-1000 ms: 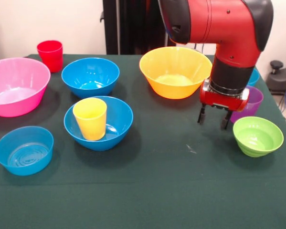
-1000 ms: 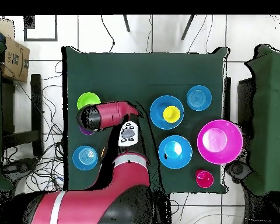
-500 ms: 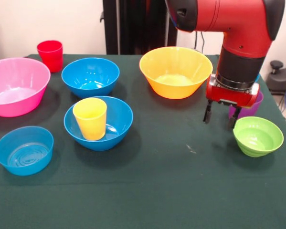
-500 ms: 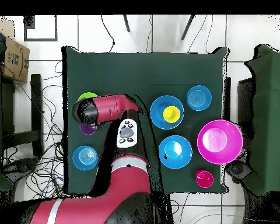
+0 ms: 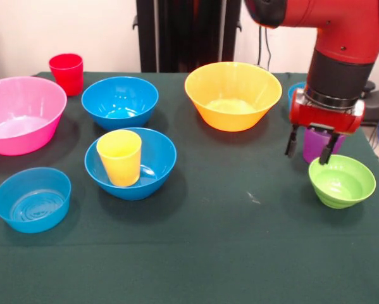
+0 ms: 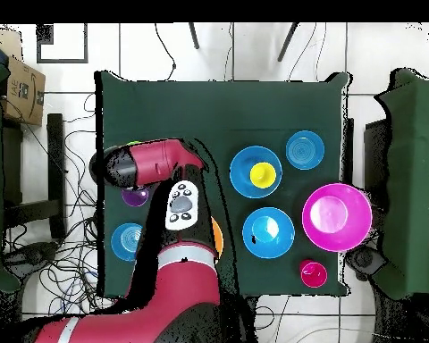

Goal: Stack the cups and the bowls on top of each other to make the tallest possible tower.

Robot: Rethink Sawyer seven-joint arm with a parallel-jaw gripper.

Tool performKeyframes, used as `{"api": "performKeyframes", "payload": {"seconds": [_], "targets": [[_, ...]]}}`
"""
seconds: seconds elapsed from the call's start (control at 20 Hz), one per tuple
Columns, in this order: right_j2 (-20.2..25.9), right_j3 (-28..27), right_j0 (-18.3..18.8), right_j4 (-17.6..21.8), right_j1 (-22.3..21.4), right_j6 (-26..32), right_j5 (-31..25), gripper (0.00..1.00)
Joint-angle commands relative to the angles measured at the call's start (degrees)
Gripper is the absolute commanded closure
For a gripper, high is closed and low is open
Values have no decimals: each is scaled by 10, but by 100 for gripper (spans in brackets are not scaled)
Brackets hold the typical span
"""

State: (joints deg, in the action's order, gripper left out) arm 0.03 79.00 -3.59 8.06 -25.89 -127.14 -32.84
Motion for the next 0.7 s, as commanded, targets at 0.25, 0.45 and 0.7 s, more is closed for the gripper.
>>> {"api": "performKeyframes", "payload": {"seconds": [0.25, 0.45, 0.7], "targets": [[34, -17, -33, 4, 14, -12, -53, 0], [32, -16, -37, 2, 21, -19, -41, 0], [33, -6, -36, 2, 24, -19, -25, 0]]}}
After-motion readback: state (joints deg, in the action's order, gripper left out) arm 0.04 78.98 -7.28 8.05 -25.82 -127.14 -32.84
